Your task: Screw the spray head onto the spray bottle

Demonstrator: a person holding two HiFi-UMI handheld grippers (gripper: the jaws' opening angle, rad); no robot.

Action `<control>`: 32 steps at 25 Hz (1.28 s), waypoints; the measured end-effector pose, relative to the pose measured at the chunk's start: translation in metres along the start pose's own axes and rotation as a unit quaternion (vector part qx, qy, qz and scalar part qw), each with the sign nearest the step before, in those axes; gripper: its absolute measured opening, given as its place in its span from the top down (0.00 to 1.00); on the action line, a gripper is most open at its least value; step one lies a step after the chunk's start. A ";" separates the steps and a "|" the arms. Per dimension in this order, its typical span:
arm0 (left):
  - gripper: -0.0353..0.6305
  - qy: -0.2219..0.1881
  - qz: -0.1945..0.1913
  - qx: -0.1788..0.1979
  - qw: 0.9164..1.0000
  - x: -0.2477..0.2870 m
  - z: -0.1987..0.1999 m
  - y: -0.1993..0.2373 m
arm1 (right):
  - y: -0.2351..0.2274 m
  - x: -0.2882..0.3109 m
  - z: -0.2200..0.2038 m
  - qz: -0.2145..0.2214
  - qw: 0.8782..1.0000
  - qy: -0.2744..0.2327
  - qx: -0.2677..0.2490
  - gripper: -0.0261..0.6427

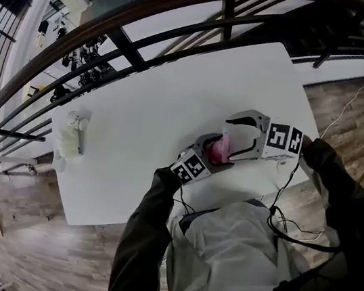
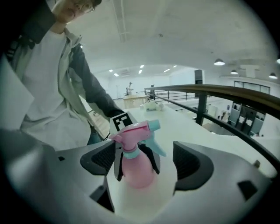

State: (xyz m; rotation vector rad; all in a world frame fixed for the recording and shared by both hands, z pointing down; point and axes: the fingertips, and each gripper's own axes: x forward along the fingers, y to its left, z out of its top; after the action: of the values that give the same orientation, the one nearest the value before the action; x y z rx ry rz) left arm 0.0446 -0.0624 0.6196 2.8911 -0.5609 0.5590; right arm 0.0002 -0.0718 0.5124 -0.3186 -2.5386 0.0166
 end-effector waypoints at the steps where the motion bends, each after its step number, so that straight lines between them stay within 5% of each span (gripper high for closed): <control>1: 0.30 0.004 -0.010 0.005 1.000 -0.001 0.000 -0.003 | 0.003 0.007 0.002 0.019 0.999 0.016 -0.022 0.39; 4: 0.30 0.012 -0.026 0.011 1.000 -0.004 -0.004 -0.012 | 0.014 0.026 0.007 0.057 0.994 0.040 -0.083 0.39; 7: 0.30 0.003 -0.022 -0.003 1.000 -0.001 -0.003 -0.011 | 0.023 0.027 0.012 0.072 0.994 0.022 -0.081 0.40; 8: 0.30 -0.004 -0.016 -0.012 1.000 -0.001 -0.002 -0.009 | 0.024 0.025 0.013 0.066 0.995 0.014 -0.075 0.48; 10: 0.30 -0.013 -0.002 -0.020 1.000 0.000 0.000 -0.003 | 0.022 0.019 0.014 0.031 0.998 -0.007 -0.061 0.66; 17: 0.30 -0.024 0.051 -0.025 0.998 0.004 0.002 0.007 | 0.015 -0.013 0.006 -0.126 0.986 -0.092 0.050 0.72; 20: 0.30 -0.022 0.077 -0.036 0.996 0.005 0.001 0.013 | 0.024 -0.020 -0.005 -0.171 0.972 -0.118 0.113 0.86; 26: 0.30 -0.020 0.140 -0.058 0.988 0.003 0.003 0.027 | 0.036 -0.008 -0.001 -0.231 0.945 -0.143 0.182 0.87; 32: 0.30 -0.015 0.177 -0.075 0.981 -0.002 0.003 0.041 | 0.032 0.012 0.015 -0.256 0.934 -0.159 0.193 0.87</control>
State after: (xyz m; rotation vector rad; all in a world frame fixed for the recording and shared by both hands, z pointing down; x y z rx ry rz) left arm 0.0282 -0.1004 0.6191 2.6749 -1.0847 0.4907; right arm -0.0110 -0.0372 0.5039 0.5442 -2.7778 0.3871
